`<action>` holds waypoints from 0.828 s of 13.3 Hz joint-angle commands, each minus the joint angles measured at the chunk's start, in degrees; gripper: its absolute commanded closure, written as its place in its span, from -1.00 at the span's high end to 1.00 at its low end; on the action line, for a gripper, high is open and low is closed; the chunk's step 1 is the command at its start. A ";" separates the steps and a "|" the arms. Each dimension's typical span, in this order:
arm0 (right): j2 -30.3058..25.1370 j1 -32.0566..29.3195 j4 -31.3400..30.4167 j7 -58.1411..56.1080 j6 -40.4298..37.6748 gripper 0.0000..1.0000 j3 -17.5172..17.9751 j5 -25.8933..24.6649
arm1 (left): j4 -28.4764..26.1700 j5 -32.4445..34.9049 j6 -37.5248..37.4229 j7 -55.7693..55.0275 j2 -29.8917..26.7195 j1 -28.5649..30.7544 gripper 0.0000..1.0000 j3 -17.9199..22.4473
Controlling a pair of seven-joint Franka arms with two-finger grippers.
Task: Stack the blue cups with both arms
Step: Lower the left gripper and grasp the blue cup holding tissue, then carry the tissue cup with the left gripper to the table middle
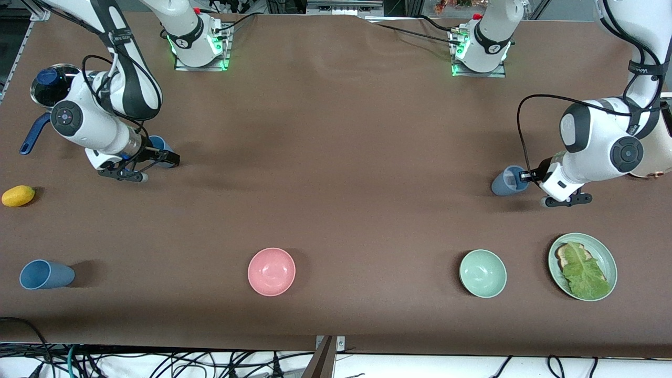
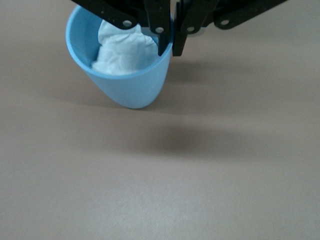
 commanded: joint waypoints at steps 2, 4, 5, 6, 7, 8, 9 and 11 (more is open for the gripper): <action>-0.99 -0.13 -1.20 0.10 -0.44 1.00 0.23 1.15 | 4.96 -1.32 -7.16 -9.76 0.51 -0.72 -1.00 -3.87; -1.78 -0.13 -0.85 0.10 -2.80 1.00 0.05 1.15 | 11.10 -1.32 -13.92 -23.71 0.51 -0.80 -1.00 -10.27; -2.40 -0.13 -0.85 0.19 -4.12 1.00 0.05 1.15 | 13.40 -2.10 -15.26 -31.96 0.77 -0.98 -1.00 -14.14; -3.10 -0.13 -0.85 0.19 -5.26 1.00 -0.04 1.15 | 15.25 -4.02 -15.19 -39.18 1.29 -1.07 -1.00 -17.92; -3.80 -0.13 -0.76 0.45 -6.67 1.00 -0.12 1.15 | 17.53 -4.48 -15.10 -44.64 3.04 -1.94 -1.00 -20.65; -4.42 -0.13 -0.58 1.67 -7.99 1.00 -0.13 1.15 | 20.16 -4.48 -14.92 -49.22 4.88 -4.21 -1.00 -21.90; -4.94 -0.13 -0.32 1.94 -9.04 1.00 -0.21 1.06 | 22.62 -4.48 -14.49 -53.27 7.08 -7.28 -1.00 -21.91; -5.12 -0.21 -0.23 1.95 -9.32 1.00 -0.21 0.97 | 25.02 -4.22 -9.51 -61.79 10.43 -13.34 -1.00 -21.82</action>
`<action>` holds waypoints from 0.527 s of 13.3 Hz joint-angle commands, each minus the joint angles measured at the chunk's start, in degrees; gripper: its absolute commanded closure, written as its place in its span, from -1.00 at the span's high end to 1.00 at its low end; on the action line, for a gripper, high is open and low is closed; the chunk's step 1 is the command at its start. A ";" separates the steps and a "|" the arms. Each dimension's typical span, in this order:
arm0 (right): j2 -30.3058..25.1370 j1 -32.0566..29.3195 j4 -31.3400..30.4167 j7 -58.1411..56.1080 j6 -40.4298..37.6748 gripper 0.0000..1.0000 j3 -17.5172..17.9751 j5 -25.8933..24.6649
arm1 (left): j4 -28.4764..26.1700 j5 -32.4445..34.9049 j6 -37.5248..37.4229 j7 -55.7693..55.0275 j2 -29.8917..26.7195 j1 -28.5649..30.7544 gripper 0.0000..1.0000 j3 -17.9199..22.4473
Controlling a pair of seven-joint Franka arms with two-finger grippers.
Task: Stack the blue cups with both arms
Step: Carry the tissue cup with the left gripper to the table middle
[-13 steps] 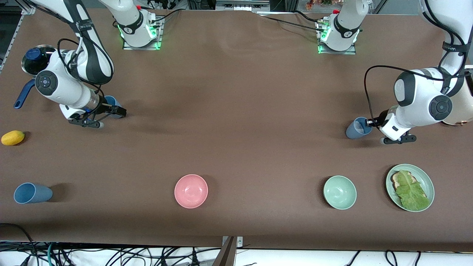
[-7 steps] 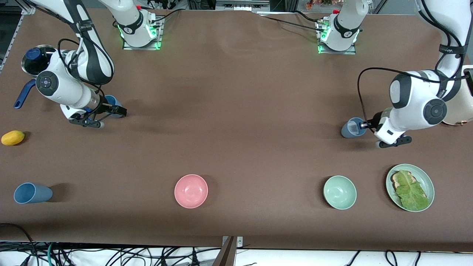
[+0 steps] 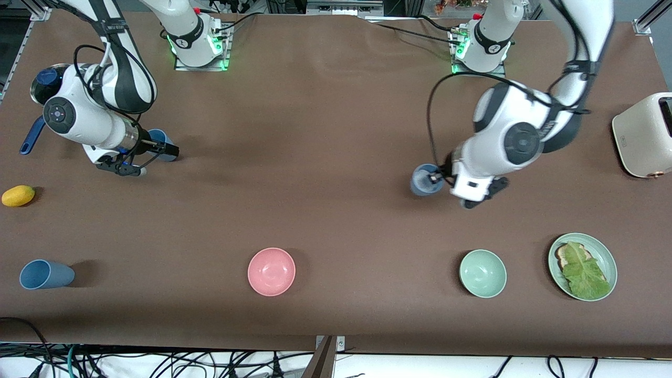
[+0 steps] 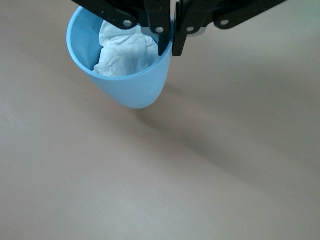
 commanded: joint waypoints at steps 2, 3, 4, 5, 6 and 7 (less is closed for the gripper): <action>-1.36 -0.17 -0.76 0.64 -1.14 1.00 -0.31 0.78 | 5.26 0.22 7.82 -13.37 7.77 -9.10 -1.00 0.93; -1.36 -0.17 -1.03 0.64 -1.14 1.00 -0.57 0.79 | 5.26 1.10 8.10 -14.00 8.39 -9.73 -1.00 0.94; -1.18 -0.17 -1.20 0.64 -1.14 1.00 -0.58 0.79 | 5.26 1.72 8.19 -14.10 8.66 -10.26 -1.00 0.85; -0.83 -0.26 -1.20 0.56 -0.97 1.00 -0.75 0.79 | 5.18 1.72 8.19 -14.10 8.84 -10.52 -1.00 0.85; -0.31 -0.26 -1.20 0.56 -0.53 1.00 -0.84 0.79 | 5.26 1.81 8.19 -14.10 9.45 -10.88 -1.00 0.94; 0.22 -0.26 -1.20 0.56 -0.26 1.00 -0.84 0.87 | 5.26 2.16 8.19 -14.10 9.71 -11.49 -1.00 0.94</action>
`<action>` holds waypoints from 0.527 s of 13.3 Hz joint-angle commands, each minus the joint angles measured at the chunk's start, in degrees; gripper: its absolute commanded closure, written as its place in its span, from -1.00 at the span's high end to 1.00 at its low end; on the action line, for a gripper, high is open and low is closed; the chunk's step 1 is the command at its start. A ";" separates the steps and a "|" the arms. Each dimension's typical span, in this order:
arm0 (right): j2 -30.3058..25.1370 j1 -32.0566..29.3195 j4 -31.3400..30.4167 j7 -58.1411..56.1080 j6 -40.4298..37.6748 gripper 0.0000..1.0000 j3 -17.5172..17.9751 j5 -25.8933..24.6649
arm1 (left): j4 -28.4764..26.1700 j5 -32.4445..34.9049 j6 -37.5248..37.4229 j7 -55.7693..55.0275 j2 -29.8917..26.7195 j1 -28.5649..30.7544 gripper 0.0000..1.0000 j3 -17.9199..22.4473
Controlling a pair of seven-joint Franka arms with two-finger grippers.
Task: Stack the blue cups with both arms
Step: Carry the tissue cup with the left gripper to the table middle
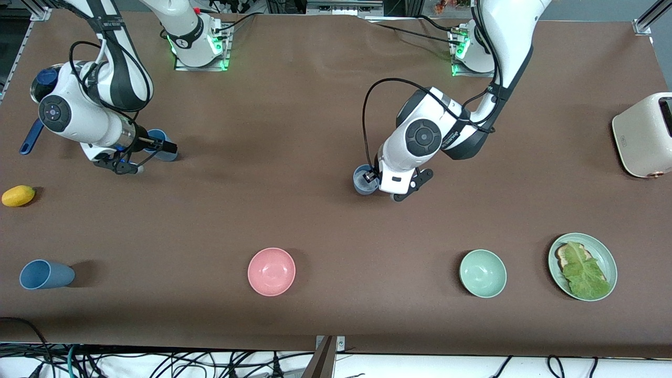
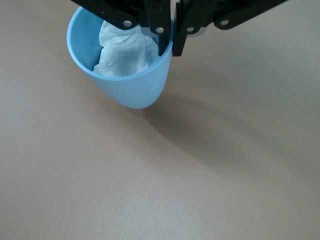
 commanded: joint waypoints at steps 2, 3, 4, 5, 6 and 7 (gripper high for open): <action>1.29 -0.29 -0.90 0.44 1.89 1.00 -0.07 0.94 | 1.89 1.90 0.42 -0.86 1.62 -1.06 -1.00 0.63; 1.90 -0.47 -1.34 0.44 2.94 1.00 -0.16 0.94 | 1.89 2.25 1.65 -0.86 1.97 -1.06 -1.00 0.63; 2.69 -0.47 -1.60 0.44 4.08 0.98 -0.16 0.85 | 1.89 2.34 1.93 -0.86 2.41 -1.06 -1.00 0.63; 3.40 -0.47 -1.69 0.35 5.31 0.84 -0.16 0.94 | 1.81 2.34 1.93 -0.77 2.59 -1.06 -0.87 0.63; 3.93 -0.47 -1.69 0.27 5.76 0.53 -0.16 0.85 | 1.81 2.34 1.93 -0.69 2.59 -1.06 -0.12 0.63; 4.02 -0.47 -1.61 0.00 5.76 -0.05 -0.16 0.94 | 1.81 2.34 1.93 -0.60 2.59 -1.06 0.25 0.63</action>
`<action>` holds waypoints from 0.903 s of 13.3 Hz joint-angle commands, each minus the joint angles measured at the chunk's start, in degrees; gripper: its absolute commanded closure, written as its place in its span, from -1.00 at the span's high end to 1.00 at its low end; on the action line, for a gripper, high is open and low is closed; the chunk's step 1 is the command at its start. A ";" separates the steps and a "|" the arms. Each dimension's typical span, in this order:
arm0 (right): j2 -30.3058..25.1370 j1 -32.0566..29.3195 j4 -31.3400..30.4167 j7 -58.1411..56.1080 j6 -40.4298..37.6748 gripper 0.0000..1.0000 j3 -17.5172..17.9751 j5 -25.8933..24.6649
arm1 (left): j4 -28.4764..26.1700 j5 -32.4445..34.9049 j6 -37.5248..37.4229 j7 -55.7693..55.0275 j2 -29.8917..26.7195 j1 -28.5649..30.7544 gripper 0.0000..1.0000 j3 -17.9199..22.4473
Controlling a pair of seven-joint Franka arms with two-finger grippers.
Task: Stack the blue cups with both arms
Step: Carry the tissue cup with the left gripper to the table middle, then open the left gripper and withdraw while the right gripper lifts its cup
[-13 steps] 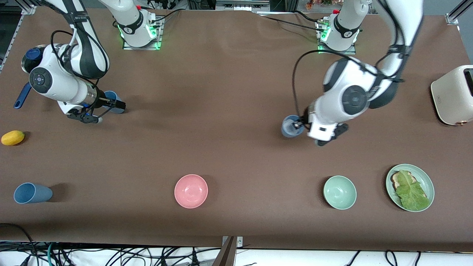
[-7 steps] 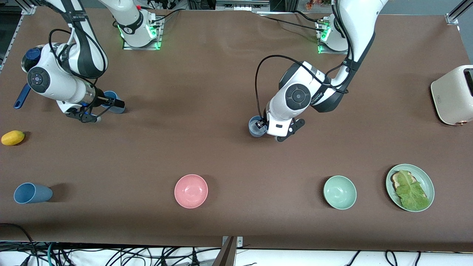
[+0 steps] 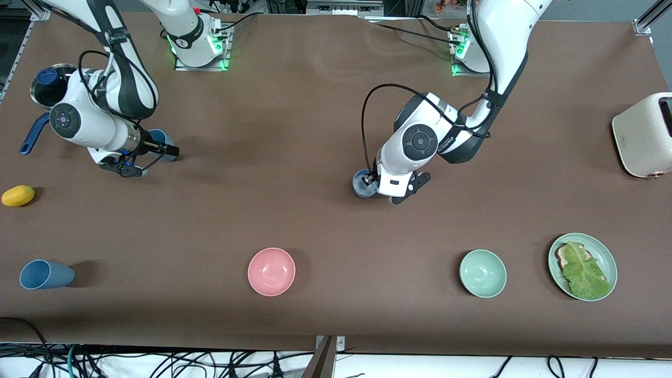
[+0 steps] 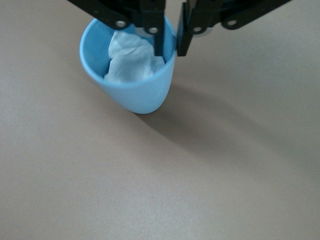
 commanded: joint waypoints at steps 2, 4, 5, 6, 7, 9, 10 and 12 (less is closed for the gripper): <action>-0.05 -0.39 -0.32 -0.24 0.64 -1.00 0.18 0.78 | 1.86 1.79 -0.53 -0.69 0.56 -0.73 1.00 0.69; -0.48 -0.39 0.55 -0.33 0.46 -1.00 0.18 0.78 | 2.13 1.79 -1.58 -0.69 -0.14 0.05 1.00 0.69; -1.10 -0.39 1.69 -0.68 0.11 -1.00 0.26 0.69 | 3.61 1.79 -3.94 -0.52 -0.93 0.41 1.00 1.04; -1.89 -0.22 4.05 -0.42 -3.29 -1.00 0.53 0.69 | 6.76 1.79 -7.96 -0.34 -1.02 1.63 1.00 1.30; -1.89 0.04 7.99 0.28 -7.93 -1.00 0.96 0.69 | 10.53 1.96 -13.14 0.45 -0.76 3.12 1.00 1.31; -1.37 0.22 16.60 0.64 -16.73 -1.00 2.45 0.69 | 15.03 3.02 -19.58 7.62 -1.02 6.54 1.00 1.57; -1.28 0.48 20.13 1.42 -19.90 -1.00 3.07 0.69 | 15.31 3.11 -21.00 10.53 -1.11 8.83 1.00 1.40; -0.93 3.46 26.19 5.36 -23.43 -1.00 4.30 0.69 | 15.23 3.54 -22.15 19.04 -1.90 12.70 1.00 1.57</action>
